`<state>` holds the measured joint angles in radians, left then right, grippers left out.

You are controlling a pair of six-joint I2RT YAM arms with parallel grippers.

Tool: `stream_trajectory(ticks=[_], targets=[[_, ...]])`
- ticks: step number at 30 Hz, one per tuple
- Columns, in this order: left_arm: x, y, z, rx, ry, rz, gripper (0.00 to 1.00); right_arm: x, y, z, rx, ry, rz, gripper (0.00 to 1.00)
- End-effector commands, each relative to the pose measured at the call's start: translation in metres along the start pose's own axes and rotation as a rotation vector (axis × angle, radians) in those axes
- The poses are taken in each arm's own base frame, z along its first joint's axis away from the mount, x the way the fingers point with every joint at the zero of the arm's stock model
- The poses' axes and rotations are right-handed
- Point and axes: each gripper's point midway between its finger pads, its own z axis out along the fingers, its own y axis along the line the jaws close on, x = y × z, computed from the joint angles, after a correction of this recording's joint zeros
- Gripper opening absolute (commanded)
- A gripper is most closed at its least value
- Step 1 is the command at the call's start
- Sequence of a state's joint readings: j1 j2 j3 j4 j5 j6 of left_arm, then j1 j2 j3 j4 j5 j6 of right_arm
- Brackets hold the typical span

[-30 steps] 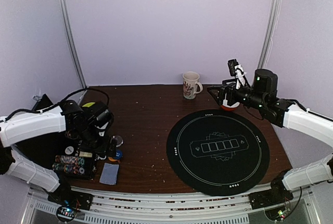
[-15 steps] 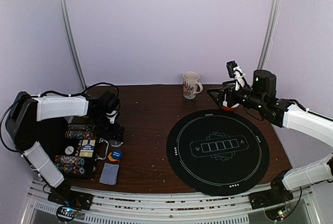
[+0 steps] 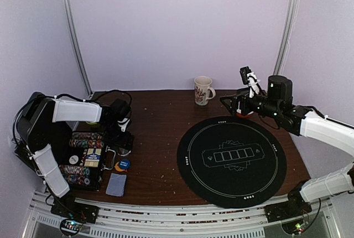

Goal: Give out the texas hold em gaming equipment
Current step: Pick up the dealer button from the center of the board.

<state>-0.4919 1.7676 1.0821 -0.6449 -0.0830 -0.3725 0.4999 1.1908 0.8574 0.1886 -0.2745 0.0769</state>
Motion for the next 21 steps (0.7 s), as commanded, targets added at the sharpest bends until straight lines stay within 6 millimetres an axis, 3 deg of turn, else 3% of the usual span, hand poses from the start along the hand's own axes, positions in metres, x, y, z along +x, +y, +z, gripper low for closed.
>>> stream_trajectory(ticks=[1, 15, 21], targets=[[0.003, -0.001, 0.010, 0.017, 0.015, 0.005, 0.81, 0.004, 0.001, 0.003, 0.000, 0.015, -0.001, 1.00], [0.039, -0.011, 0.010, 0.041, 0.111, 0.056, 0.76, 0.003, 0.000, -0.003, 0.013, 0.015, -0.021, 1.00], [0.045, -0.015, 0.004, 0.062, 0.125, 0.060, 0.74, -0.002, 0.002, -0.003, 0.007, 0.011, -0.021, 1.00]])
